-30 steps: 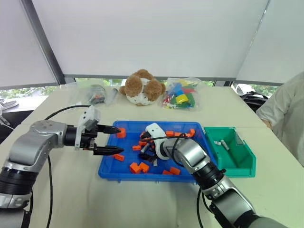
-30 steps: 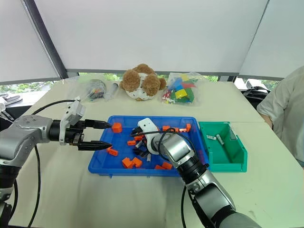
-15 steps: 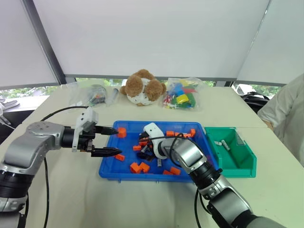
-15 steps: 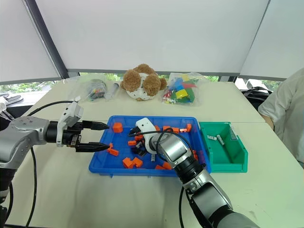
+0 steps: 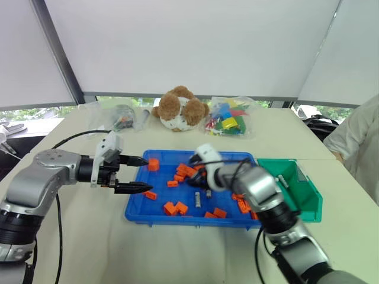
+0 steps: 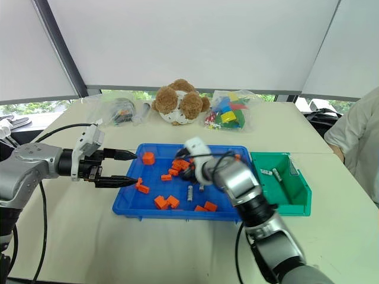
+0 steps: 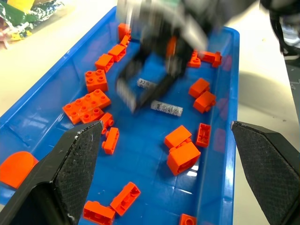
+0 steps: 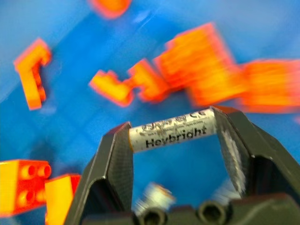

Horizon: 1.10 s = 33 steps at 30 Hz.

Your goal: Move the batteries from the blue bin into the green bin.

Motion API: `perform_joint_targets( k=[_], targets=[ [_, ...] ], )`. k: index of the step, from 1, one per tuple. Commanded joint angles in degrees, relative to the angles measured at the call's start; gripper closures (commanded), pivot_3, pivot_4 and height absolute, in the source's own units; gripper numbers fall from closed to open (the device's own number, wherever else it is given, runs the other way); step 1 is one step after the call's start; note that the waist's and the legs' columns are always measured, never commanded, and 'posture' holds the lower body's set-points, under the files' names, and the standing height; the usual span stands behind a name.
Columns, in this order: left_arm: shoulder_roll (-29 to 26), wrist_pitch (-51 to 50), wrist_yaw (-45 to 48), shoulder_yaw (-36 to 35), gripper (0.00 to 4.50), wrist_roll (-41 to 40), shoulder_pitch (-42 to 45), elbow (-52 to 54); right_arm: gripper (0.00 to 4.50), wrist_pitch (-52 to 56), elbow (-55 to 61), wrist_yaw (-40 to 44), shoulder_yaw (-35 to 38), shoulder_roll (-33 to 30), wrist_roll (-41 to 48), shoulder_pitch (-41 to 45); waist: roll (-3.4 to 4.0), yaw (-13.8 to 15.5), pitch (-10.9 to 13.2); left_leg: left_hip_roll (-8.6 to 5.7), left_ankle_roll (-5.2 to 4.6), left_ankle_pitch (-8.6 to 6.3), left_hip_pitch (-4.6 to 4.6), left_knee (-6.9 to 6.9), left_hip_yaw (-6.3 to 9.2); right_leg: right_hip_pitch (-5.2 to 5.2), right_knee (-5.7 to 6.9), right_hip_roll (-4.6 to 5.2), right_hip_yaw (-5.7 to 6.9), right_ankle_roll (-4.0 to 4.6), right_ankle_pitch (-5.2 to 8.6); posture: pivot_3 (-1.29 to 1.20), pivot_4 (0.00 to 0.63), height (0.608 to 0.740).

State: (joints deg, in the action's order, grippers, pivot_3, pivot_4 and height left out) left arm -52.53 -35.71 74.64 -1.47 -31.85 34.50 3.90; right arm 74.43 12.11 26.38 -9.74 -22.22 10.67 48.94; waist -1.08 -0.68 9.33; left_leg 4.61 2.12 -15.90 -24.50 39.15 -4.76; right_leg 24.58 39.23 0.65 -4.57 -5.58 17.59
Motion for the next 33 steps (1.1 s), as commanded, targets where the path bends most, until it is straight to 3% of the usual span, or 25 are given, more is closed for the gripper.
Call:
perform_joint_targets(
  k=[1, 7, 12, 15, 20, 25, 28, 33],
  targets=[
    [0.84, 0.95, 0.25, -0.02, 0.0, 0.04, 1.79, -0.22, 2.32, 2.13, 8.34, 1.82, 10.19, -9.11, 1.58, 0.15, 0.0, 0.05, 0.0, 0.0, 0.0, 0.0, 0.0, 0.0, 0.0, -0.01, -0.01, 0.0, 0.0, 0.0, 0.0, 0.0, 0.15, 0.733],
    [2.51, 2.22, 1.51, 1.75, 0.0, 1.27, 3.44, -2.52, 2.32, 2.87, 10.15, 3.68, 17.68, -24.49, 1.44, -8.91, -0.01, -0.27, -0.01, -0.01, -0.03, -0.02, 0.03, -0.04, -0.01, -0.02, -0.09, -0.04, -0.03, 0.01, 0.0, 0.0, 0.15, 0.733],
    [3.95, 3.32, 2.46, 3.0, 0.0, 2.33, 5.66, -4.87, 2.32, 1.57, 8.57, 4.77, 20.65, -29.11, 2.08, -15.54, 0.0, -0.51, 0.0, 0.0, -0.04, -0.02, 0.04, -0.05, -0.03, 0.0, -0.08, -0.07, -0.09, 0.0, 0.0, 0.0, 0.15, 0.733],
    [4.45, 4.17, 3.12, 3.52, 0.0, 3.12, 6.2, -5.94, 2.32, 0.18, 8.28, 5.05, 20.91, -29.46, 2.49, -18.7, 0.0, -0.36, 0.0, 0.0, -0.04, -0.02, 0.05, -0.04, -0.03, 0.0, -0.08, -0.06, -0.09, 0.0, 0.0, 0.0, 0.15, 0.733],
    [4.53, 4.6, 3.76, 3.51, 0.0, 3.54, 6.41, -6.41, 0.05, 0.76, 9.55, 5.88, 21.83, -29.4, 4.36, -19.85, 0.0, -0.16, 0.0, -0.01, -0.04, -0.02, 0.04, -0.03, -0.04, -0.01, -0.08, -0.05, -0.1, 0.0, 0.0, 0.0, 0.15, 0.733],
    [4.32, 4.44, 4.07, 3.24, 0.0, 3.7, 6.42, -6.25, 0.05, -0.72, 10.34, 7.64, 20.02, -31.86, 5.9, -16.44, 0.0, -0.13, 0.0, 0.0, -0.04, -0.02, 0.04, -0.03, -0.04, -0.01, -0.08, -0.04, -0.1, 0.0, 0.0, 0.0, 0.15, 0.733],
    [4.42, 4.33, 4.05, 3.23, 0.0, 3.8, 6.47, -6.17, 0.05, 1.34, 11.27, 9.04, 18.09, -29.13, 9.53, -10.45, 0.01, -0.44, 0.0, 0.0, -0.04, -0.02, 0.05, -0.02, -0.06, 0.01, -0.08, -0.05, -0.11, 0.0, 0.0, 0.0, 0.15, 0.733],
    [4.9, 4.04, 3.58, 3.36, 0.0, 3.89, 6.7, -5.94, 0.05, 1.67, 13.09, 10.09, 8.86, -19.62, 14.16, -6.77, 0.0, -0.35, 0.0, 0.06, -0.04, -0.02, 0.07, -0.05, 0.0, -0.01, -0.05, -0.11, -0.07, 0.01, 0.0, 0.0, 0.15, 0.733]
  ],
)
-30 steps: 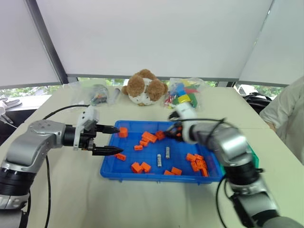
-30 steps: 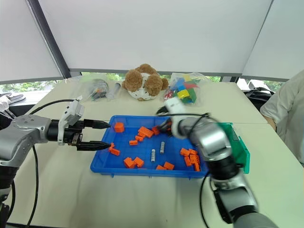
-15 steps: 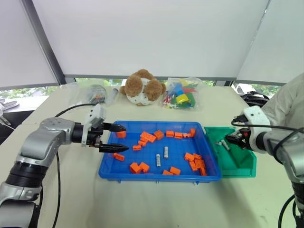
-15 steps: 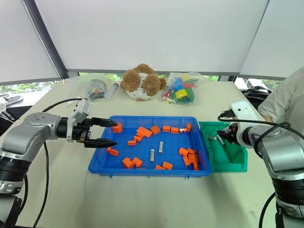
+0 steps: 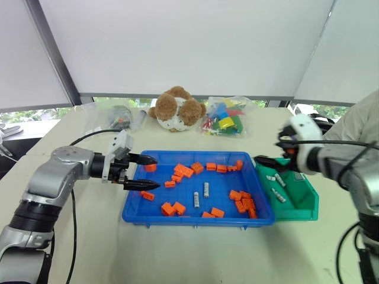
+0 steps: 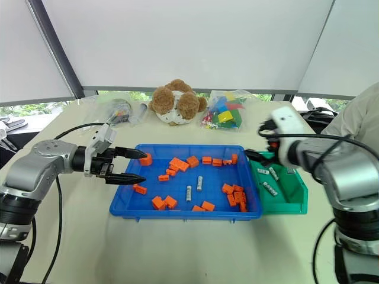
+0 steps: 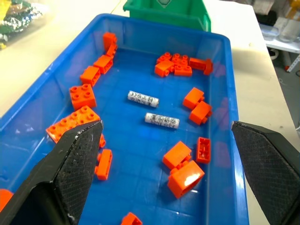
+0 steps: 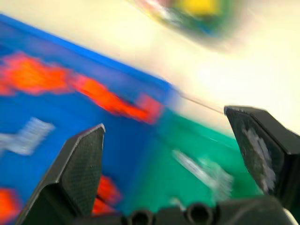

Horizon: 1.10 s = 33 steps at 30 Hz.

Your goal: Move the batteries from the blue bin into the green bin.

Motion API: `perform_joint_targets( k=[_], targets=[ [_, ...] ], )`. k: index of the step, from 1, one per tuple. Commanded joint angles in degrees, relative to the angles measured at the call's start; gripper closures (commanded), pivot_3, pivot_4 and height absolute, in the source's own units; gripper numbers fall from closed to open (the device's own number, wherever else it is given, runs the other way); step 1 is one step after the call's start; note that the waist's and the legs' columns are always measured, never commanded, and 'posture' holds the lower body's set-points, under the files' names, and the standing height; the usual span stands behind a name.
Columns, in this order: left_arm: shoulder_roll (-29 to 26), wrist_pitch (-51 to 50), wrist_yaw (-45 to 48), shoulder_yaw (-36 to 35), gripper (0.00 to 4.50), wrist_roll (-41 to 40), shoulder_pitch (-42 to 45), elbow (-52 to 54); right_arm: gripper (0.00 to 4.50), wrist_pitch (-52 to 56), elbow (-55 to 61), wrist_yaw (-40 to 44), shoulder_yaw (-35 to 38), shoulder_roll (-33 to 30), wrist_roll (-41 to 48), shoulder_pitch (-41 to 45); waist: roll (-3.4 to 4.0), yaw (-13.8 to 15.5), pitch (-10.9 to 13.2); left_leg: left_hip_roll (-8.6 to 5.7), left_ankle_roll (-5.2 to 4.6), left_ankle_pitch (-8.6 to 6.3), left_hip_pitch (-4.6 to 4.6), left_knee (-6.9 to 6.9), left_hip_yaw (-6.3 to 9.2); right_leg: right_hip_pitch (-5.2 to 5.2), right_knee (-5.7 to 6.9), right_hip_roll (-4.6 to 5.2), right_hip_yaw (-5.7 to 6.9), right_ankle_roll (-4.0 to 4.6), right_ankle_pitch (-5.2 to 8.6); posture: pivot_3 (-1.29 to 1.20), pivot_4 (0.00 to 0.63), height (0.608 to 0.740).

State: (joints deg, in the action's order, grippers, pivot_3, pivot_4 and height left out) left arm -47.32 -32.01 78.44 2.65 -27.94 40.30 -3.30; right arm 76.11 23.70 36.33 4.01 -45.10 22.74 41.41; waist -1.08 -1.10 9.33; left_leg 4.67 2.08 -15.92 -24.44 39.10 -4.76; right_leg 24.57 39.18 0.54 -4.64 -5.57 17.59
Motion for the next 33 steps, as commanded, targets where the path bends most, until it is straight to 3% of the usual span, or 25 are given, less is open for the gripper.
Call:
perform_joint_targets(
  k=[1, 6, 15, 33],
  targets=[
    [-0.28, 0.27, -0.29, -0.79, 0.0, -0.03, 0.89, 1.33, 0.05, 0.01, 0.83, -0.21, -6.96, 5.68, 2.4, 0.99, 0.01, 0.12, 0.0, 0.0, 0.0, 0.0, -0.01, 0.01, 0.0, 0.0, 0.0, 0.01, 0.0, 0.0, 0.0, 0.0, 0.15, 0.733],
    [-0.62, -0.46, -0.94, -1.34, 0.0, -0.42, 0.41, 2.56, 0.05, -1.49, -1.25, -0.78, -15.78, 13.03, 2.53, 1.25, -0.01, 0.49, 0.0, -0.04, 0.01, 0.0, -0.07, 0.06, -0.01, -0.01, 0.0, 0.07, 0.02, 0.0, 0.0, 0.0, 0.15, 0.733],
    [-1.83, -1.48, -2.12, -2.58, 0.0, -1.17, -1.75, 5.1, 0.05, -2.65, -3.46, -2.13, -21.38, 17.59, 1.92, 1.2, -0.01, 0.07, 0.0, -0.02, 0.01, 0.0, -0.04, 0.03, 0.01, 0.01, 0.03, 0.04, 0.03, 0.0, 0.0, 0.0, 0.15, 0.733],
    [-1.42, -1.28, -3.5, -2.91, 0.0, -1.15, -2.91, 6.27, 0.05, -1.24, -11.42, -7.35, -23.91, 21.95, -2.11, 1.31, -0.01, 0.17, 0.0, -0.03, 0.01, 0.01, -0.04, 0.04, 0.0, 0.0, 0.03, 0.05, 0.04, 0.0, 0.0, 0.0, 0.15, 0.733]
  ],
)
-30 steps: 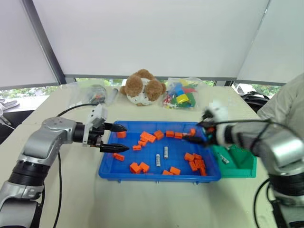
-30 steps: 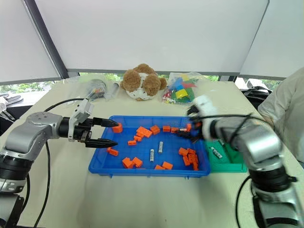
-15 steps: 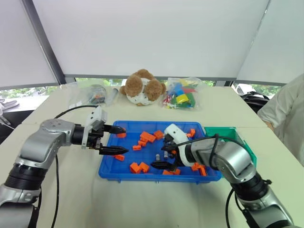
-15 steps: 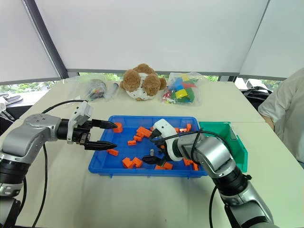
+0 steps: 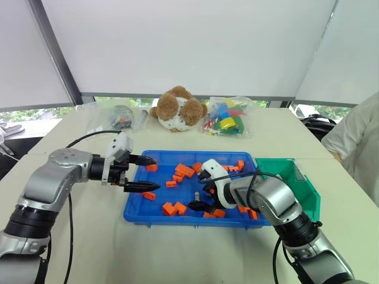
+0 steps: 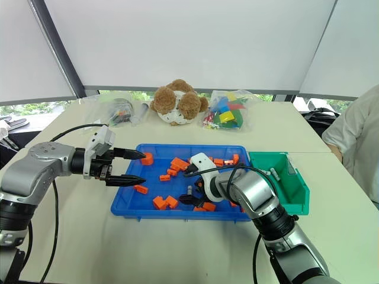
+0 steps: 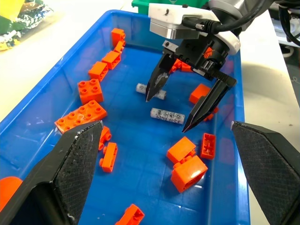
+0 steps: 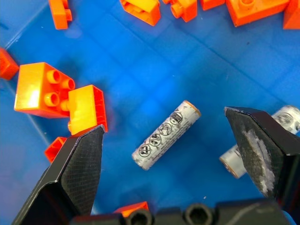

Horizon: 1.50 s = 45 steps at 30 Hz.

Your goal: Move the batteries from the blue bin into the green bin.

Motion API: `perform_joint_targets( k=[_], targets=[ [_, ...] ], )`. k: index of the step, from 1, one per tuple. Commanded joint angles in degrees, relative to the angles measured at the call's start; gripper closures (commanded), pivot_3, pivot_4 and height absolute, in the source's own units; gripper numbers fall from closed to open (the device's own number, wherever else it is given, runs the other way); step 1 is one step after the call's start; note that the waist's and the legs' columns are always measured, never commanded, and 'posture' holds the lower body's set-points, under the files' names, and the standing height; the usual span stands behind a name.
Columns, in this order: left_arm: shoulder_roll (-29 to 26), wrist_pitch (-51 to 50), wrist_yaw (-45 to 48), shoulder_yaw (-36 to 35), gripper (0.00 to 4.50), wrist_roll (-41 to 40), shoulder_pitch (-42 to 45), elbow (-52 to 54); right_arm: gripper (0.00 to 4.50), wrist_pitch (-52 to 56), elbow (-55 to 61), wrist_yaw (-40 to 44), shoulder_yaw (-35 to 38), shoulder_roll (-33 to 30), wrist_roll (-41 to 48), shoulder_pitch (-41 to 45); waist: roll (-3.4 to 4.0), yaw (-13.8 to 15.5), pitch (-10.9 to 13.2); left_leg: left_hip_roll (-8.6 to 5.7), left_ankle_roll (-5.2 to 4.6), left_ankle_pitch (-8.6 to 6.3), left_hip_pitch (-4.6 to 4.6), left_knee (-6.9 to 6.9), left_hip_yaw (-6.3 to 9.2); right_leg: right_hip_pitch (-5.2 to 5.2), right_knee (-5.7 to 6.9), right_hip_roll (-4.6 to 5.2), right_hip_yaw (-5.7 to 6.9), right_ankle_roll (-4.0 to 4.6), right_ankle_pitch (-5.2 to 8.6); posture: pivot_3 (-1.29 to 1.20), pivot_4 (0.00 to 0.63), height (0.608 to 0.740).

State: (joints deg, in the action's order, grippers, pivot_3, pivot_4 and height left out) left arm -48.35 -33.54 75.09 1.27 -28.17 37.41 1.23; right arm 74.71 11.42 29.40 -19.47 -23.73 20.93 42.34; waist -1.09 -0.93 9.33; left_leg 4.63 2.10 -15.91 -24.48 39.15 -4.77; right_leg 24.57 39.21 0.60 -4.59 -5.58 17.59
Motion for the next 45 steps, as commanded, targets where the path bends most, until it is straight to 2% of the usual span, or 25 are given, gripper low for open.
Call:
perform_joint_targets(
  k=[1, 10, 12, 14, 18, 20, 26, 29, 31, 33, 35, 39, 42, 45],
  targets=[
    [-0.34, 0.27, -0.17, -1.49, 0.0, -0.9, 0.06, 1.66, 0.05, 0.23, 0.82, -0.46, -0.65, 0.71, -0.33, 0.29, 0.0, 0.0, 0.0, 0.0, 0.0, 0.0, 0.0, 0.0, 0.0, 0.0, 0.0, 0.0, 0.0, 0.0, 0.0, 0.0, 0.15, 0.733],
    [0.02, 0.66, -0.47, -1.28, 0.0, -0.67, 0.34, 1.32, 0.05, -0.61, -0.25, -0.16, -4.6, -0.15, -1.85, 0.52, 0.0, -0.02, 0.0, 0.0, 0.0, 0.0, 0.0, 0.0, 0.0, 0.0, 0.0, 0.0, 0.0, 0.0, 0.0, 0.0, 0.15, 0.733],
    [0.14, 0.73, -0.66, -1.25, 0.0, -0.6, 0.31, 1.38, 0.58, -1.28, -0.89, 0.07, -5.76, -0.34, -2.67, 0.6, 0.0, -0.03, 0.0, 0.0, 0.0, 0.0, 0.0, 0.0, 0.0, 0.0, 0.0, 0.0, 0.0, 0.0, 0.0, 0.0, 0.15, 0.733],
    [0.19, 0.83, -0.87, -1.33, 0.0, -0.53, 0.13, 1.5, 1.4, -2.8, -1.74, 0.39, -8.13, -1.07, -4.21, 0.81, 0.0, -0.04, 0.0, 0.0, 0.0, 0.0, 0.0, 0.0, 0.0, 0.0, 0.0, 0.0, 0.0, 0.0, 0.0, 0.0, 0.15, 0.733],
    [0.17, 0.88, -1.23, -1.53, 0.0, -0.59, -0.17, 1.71, 3.54, -3.89, -2.17, 1.18, -9.4, -1.2, -5.28, 1.13, -0.01, -0.05, -0.01, 0.0, 0.0, 0.0, 0.01, 0.0, 0.0, 0.0, 0.0, 0.0, 0.0, 0.0, 0.0, 0.0, 0.15, 0.733],
    [0.16, 0.87, -1.39, -1.62, 0.0, -0.68, -0.31, 1.81, 4.45, -3.89, -2.02, 1.52, -9.36, -1.05, -5.5, 1.41, -0.01, -0.04, -0.01, 0.0, 0.0, 0.0, 0.01, 0.0, 0.0, 0.0, 0.0, 0.0, 0.0, 0.0, 0.0, 0.0, 0.15, 0.733],
    [0.24, 0.97, -1.86, -1.64, 0.0, -0.78, -0.3, 1.82, 4.48, -1.04, 1.04, 0.9, -4.16, -0.1, -4.25, 3.63, -0.01, -0.04, -0.01, 0.0, 0.0, 0.0, 0.01, 0.0, 0.0, -0.01, 0.0, 0.0, 0.0, 0.0, 0.0, 0.0, 0.15, 0.733],
    [0.24, 1.02, -1.84, -1.56, 0.0, -0.81, -0.23, 1.79, 4.48, 3.18, 4.44, -0.33, 5.52, 0.61, -2.28, 6.67, 0.0, 0.05, 0.0, 0.0, 0.0, 0.0, -0.01, 0.0, 0.0, 0.01, 0.0, 0.01, 0.0, 0.0, 0.0, 0.0, 0.15, 0.733],
    [0.26, 0.96, -1.76, -1.47, 0.0, -0.87, -0.19, 1.89, 4.48, 5.31, 7.16, -0.32, 12.92, -2.39, -1.31, 8.96, 0.01, 0.24, 0.01, 0.0, 0.0, 0.0, -0.02, 0.0, -0.01, 0.01, 0.0, 0.02, 0.0, 0.0, 0.0, 0.0, 0.15, 0.733],
    [0.36, 0.98, -1.53, -1.38, 0.0, -0.98, -0.17, 1.81, 4.48, 5.49, 9.07, 0.39, 18.34, -9.88, -1.76, 9.02, 0.01, 0.66, 0.01, -0.01, 0.01, 0.0, -0.03, 0.01, 0.0, 0.0, -0.01, 0.05, 0.02, 0.0, 0.0, 0.0, 0.15, 0.733],
    [0.55, 1.19, -1.25, -1.16, 0.0, -0.88, -0.09, 1.52, 4.48, 5.27, 9.51, 0.76, 20.77, -17.07, -2.59, 7.6, -0.02, 1.27, -0.01, -0.04, -0.01, -0.01, -0.03, 0.0, 0.01, -0.05, -0.09, 0.08, 0.05, 0.0, 0.0, 0.0, 0.15, 0.733],
    [1.08, 1.73, -0.66, -0.64, 0.0, -0.51, 0.51, 0.54, 4.48, 3.56, 9.41, 1.77, 25.03, -27.07, -2.92, 1.91, -0.02, 1.15, -0.01, -0.04, -0.07, -0.04, -0.01, -0.03, -0.04, -0.06, -0.19, 0.06, 0.0, 0.0, 0.0, 0.0, 0.15, 0.733],
    [1.64, 2.55, -0.1, -0.11, 0.0, 0.12, 1.18, -0.64, 4.48, 2.13, 8.89, 1.9, 27.18, -31.13, -3.39, -3.74, -0.02, 0.31, -0.01, -0.02, -0.07, -0.04, 0.0, -0.03, -0.04, -0.04, -0.16, 0.03, -0.03, 0.0, 0.0, 0.0, 0.15, 0.733],
    [2.33, 3.09, 0.32, 0.28, 0.0, 0.45, 1.97, -1.5, 4.48, 1.33, 8.67, 1.74, 28.41, -32.28, -3.14, -8.52, -0.02, -0.15, -0.01, -0.02, -0.07, -0.04, 0.01, -0.03, -0.03, -0.03, -0.14, 0.01, -0.04, 0.0, 0.0, 0.0, 0.15, 0.733]
  ],
)
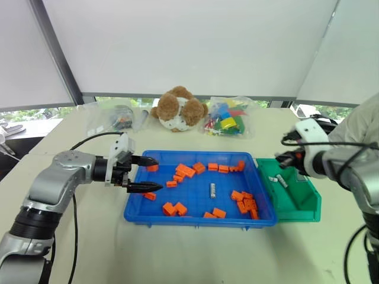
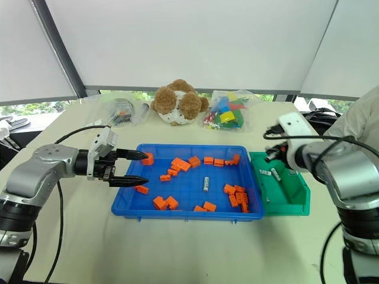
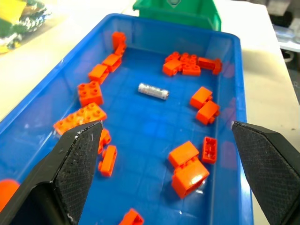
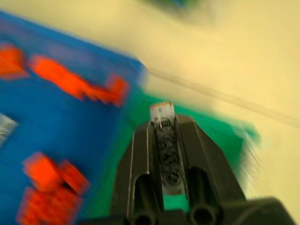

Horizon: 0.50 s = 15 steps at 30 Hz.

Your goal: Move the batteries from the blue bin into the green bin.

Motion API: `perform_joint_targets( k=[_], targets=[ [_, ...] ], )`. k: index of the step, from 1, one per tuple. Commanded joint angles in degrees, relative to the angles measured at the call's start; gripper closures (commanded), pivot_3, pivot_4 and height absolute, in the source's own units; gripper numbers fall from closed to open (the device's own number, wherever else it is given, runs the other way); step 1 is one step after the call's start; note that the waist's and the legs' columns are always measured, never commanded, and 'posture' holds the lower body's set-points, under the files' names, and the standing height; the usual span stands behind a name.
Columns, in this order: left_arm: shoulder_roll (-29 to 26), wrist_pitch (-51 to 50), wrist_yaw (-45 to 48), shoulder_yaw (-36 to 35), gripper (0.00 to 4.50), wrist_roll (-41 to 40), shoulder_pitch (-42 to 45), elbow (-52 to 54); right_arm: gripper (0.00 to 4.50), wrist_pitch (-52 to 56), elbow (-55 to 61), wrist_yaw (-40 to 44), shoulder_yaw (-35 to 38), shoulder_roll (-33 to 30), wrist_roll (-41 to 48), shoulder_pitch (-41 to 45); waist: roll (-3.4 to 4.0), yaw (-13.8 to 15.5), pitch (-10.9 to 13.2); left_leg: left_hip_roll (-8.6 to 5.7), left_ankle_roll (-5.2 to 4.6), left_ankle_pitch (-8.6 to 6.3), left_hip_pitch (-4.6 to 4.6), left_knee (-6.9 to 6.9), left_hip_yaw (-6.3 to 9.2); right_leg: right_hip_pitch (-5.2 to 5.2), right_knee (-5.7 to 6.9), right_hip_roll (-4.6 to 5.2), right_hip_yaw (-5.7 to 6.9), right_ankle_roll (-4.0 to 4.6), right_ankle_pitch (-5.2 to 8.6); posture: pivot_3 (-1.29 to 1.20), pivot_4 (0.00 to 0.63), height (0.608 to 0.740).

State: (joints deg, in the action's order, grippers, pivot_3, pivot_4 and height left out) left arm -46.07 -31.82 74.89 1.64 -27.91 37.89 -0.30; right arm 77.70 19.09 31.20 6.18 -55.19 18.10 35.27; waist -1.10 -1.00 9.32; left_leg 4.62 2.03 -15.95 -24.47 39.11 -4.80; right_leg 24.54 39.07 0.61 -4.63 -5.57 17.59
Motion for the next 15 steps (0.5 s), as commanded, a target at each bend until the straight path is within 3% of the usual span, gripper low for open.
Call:
perform_joint_targets(
  k=[1, 8, 9, 12, 15],
  targets=[
    [0.21, 1.44, 0.59, -0.02, 0.0, 0.3, 1.69, -0.16, 4.48, -2.03, 0.94, -0.04, 3.14, -0.9, -0.15, -2.59, 0.01, -0.13, 0.0, 0.01, 0.0, 0.0, 0.01, 0.0, 0.01, 0.0, 0.01, -0.02, 0.0, 0.0, 0.0, 0.0, 0.15, 0.733],
    [0.72, 2.22, 1.31, 0.57, 0.0, 1.02, 2.82, -1.53, 1.0, -3.28, 0.03, 0.18, 4.37, 0.27, 1.17, -4.94, 0.01, 0.18, 0.0, 0.0, 0.01, 0.0, 0.0, 0.02, -0.01, 0.0, 0.02, 0.0, -0.02, 0.0, 0.0, 0.0, 0.15, 0.733],
    [0.7, 2.24, 1.37, 0.57, 0.0, 1.07, 2.88, -1.6, 0.94, -2.92, 1.13, 0.65, 3.59, 1.26, 2.27, -3.25, 0.01, 0.2, 0.0, 0.0, 0.0, 0.0, 0.0, 0.02, -0.01, 0.0, 0.03, 0.0, -0.02, 0.0, 0.0, 0.0, 0.15, 0.733],
    [0.75, 2.26, 1.51, 0.54, 0.0, 1.28, 3.07, -1.71, 0.06, 0.13, 4.11, -0.1, -0.01, 7.93, 5.47, 2.65, 0.02, -0.32, 0.0, 0.01, 0.01, 0.01, 0.02, 0.03, -0.04, 0.02, 0.04, -0.01, -0.06, 0.0, 0.0, 0.0, 0.15, 0.733],
    [0.82, 2.37, 1.48, 0.58, 0.0, 1.39, 3.31, -1.88, 0.06, 2.65, 4.72, -2.39, -2.4, 14.1, 5.99, 5.34, 0.02, -0.08, 0.0, 0.06, 0.01, 0.01, 0.06, 0.01, 0.02, 0.02, 0.14, -0.08, -0.02, 0.0, 0.0, 0.0, 0.15, 0.733]
  ],
)
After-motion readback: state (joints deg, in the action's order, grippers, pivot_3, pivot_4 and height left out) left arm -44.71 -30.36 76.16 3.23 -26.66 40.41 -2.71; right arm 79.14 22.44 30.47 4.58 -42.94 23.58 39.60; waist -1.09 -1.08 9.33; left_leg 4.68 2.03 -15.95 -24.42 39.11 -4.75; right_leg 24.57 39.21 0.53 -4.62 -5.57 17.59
